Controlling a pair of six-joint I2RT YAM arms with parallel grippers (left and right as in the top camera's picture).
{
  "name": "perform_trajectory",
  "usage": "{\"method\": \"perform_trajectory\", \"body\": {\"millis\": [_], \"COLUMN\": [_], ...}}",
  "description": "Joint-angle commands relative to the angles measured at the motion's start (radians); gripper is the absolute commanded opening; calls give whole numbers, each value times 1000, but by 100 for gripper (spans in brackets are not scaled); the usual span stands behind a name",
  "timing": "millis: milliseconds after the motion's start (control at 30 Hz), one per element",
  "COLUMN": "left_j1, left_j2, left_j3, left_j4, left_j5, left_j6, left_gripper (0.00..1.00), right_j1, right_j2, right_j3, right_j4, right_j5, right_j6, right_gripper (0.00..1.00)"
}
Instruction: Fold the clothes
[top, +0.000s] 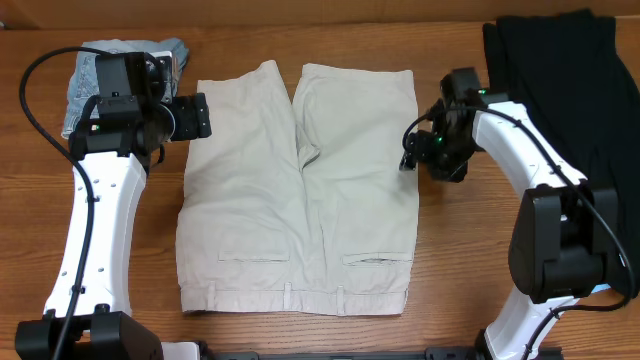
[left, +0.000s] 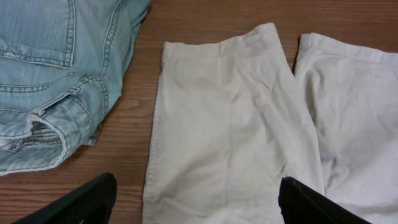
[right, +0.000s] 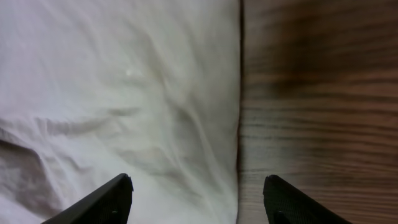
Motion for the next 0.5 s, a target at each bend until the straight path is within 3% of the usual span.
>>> {"method": "perform_trajectory", "body": {"millis": [0,300,467], "left_j1": [-13,-29,-39], "left_j2": [8,30,43], "left_j3": [16,16,16], "left_j4": [0,0,0], "left_j5": [8,8,8], "left_j6": [15,15,15], "left_gripper": [85,84,81], "right_j1": [5,4,-1], "right_j2": [-12,-12,-12], "right_j3": [-94,-229,-227], "right_j4": [27,143,220], "right_j5": [-77,-97,-87], "right_j6": [3,4,4], "right_gripper": [70,44,19]}}
